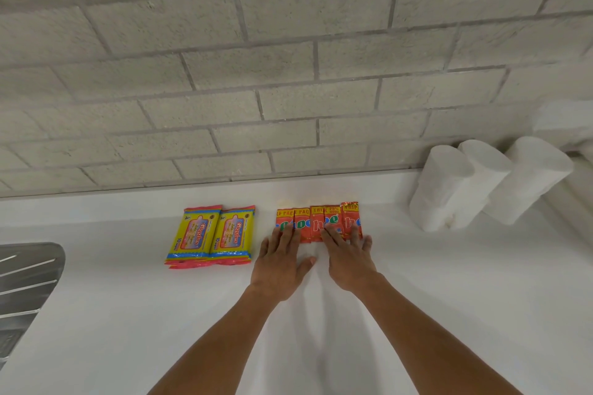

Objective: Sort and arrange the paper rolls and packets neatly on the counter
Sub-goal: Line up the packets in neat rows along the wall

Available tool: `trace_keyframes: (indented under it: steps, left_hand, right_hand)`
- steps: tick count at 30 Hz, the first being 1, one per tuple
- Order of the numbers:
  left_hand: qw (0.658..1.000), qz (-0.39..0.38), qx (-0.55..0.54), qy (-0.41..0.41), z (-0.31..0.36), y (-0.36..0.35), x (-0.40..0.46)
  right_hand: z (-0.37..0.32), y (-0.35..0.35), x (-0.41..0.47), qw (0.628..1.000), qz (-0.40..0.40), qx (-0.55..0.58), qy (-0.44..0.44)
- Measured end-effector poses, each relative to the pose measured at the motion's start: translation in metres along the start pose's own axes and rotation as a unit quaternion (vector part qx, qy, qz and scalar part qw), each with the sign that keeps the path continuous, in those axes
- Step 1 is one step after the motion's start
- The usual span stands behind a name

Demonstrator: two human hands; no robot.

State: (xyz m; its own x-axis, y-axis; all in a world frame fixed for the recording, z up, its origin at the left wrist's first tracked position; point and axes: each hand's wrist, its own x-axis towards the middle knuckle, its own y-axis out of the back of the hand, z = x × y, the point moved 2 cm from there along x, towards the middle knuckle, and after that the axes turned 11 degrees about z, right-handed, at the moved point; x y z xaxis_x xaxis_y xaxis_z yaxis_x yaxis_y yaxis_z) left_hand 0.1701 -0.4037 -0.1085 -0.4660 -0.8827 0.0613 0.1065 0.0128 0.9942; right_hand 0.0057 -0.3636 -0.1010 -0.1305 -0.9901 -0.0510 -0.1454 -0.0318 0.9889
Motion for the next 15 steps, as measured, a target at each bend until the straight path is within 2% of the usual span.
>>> trace_keyframes:
  steps: [9,15]
  left_hand:
    - [1.000,0.012,0.004,-0.024,0.010,-0.005,-0.007]
    - [1.000,-0.002,0.007,-0.014,0.018,-0.004,-0.008]
  right_hand:
    - [0.007,0.006,-0.007,0.998,0.033,0.047,-0.005]
    - [0.018,0.011,-0.016,0.998,0.016,0.051,-0.022]
